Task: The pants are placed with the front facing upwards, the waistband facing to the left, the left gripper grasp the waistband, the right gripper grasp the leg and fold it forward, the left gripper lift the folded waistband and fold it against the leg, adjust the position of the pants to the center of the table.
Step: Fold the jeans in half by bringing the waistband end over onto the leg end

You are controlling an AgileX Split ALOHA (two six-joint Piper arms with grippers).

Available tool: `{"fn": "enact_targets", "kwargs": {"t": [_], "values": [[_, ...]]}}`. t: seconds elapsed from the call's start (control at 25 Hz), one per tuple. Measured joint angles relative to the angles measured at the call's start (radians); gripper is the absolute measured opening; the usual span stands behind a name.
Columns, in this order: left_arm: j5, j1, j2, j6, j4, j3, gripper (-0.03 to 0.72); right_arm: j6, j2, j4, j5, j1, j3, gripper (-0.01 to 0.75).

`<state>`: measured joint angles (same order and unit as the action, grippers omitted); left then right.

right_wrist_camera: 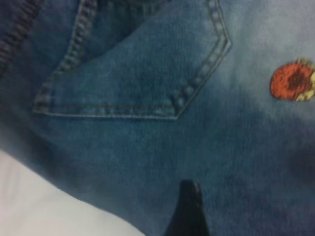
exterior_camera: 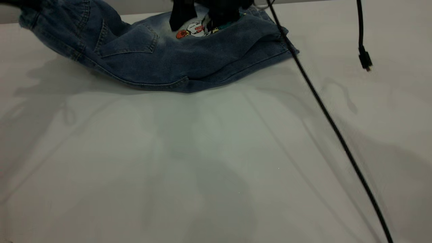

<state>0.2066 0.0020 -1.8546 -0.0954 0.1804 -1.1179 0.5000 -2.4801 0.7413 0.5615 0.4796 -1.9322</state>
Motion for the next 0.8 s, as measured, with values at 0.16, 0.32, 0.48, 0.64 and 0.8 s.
{"fn": "enact_targets", "kwargs": {"t": [0.16, 0.32, 0.48, 0.64, 0.8], "values": [[0.000, -0.035, 0.019, -0.002, 0.001, -0.001, 0.066, -0.001, -0.034, -0.005, -0.034, 0.000, 0.000, 0.510], [0.007, -0.049, 0.020, -0.002, 0.002, -0.001, 0.066, -0.001, -0.062, -0.041, -0.047, 0.000, 0.000, 0.510], [0.005, -0.067, 0.020, -0.009, 0.002, -0.001, 0.066, 0.000, -0.096, -0.050, -0.047, 0.000, 0.000, 0.510], [-0.019, -0.107, 0.020, -0.033, 0.002, -0.002, 0.066, 0.001, -0.102, -0.058, -0.025, 0.017, -0.001, 0.510], [-0.063, -0.165, 0.020, -0.049, 0.002, -0.004, 0.066, 0.004, -0.103, -0.073, -0.009, 0.059, -0.001, 0.510]]}}
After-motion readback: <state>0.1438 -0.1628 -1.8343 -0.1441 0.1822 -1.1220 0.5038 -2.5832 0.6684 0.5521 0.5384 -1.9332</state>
